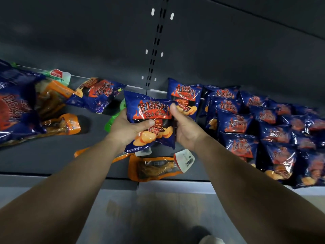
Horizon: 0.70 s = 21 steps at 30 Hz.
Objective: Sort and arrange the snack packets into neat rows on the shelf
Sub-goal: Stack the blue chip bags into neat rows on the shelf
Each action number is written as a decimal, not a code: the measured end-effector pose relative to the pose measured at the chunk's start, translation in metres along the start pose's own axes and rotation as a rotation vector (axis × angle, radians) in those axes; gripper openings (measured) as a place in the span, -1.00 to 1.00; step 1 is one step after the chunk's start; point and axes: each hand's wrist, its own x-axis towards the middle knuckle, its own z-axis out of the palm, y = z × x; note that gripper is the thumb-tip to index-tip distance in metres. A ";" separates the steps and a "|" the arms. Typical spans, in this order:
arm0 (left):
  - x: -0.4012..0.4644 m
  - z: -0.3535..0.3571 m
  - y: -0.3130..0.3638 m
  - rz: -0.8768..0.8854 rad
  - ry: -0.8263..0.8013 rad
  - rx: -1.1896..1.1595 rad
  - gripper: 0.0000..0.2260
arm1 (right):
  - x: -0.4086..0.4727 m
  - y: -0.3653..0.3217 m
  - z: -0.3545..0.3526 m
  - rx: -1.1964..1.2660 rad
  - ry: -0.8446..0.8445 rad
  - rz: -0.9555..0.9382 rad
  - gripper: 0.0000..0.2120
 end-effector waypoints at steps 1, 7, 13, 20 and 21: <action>-0.001 0.002 0.000 0.001 -0.012 0.001 -0.58 | 0.002 -0.001 0.001 0.019 0.019 -0.009 -0.31; -0.005 0.009 -0.002 0.011 -0.050 -0.027 -0.57 | 0.011 -0.002 0.004 -0.115 0.267 -0.040 -0.50; -0.005 0.020 -0.006 -0.009 -0.077 -0.041 -0.53 | 0.007 -0.002 -0.005 -0.149 0.305 -0.077 -0.69; 0.007 0.038 -0.012 0.010 0.025 -0.009 -0.46 | 0.000 0.007 -0.030 -0.076 0.170 -0.060 -0.35; 0.009 0.041 -0.012 0.014 0.029 0.004 -0.46 | 0.000 0.009 -0.034 -0.083 0.182 -0.068 -0.38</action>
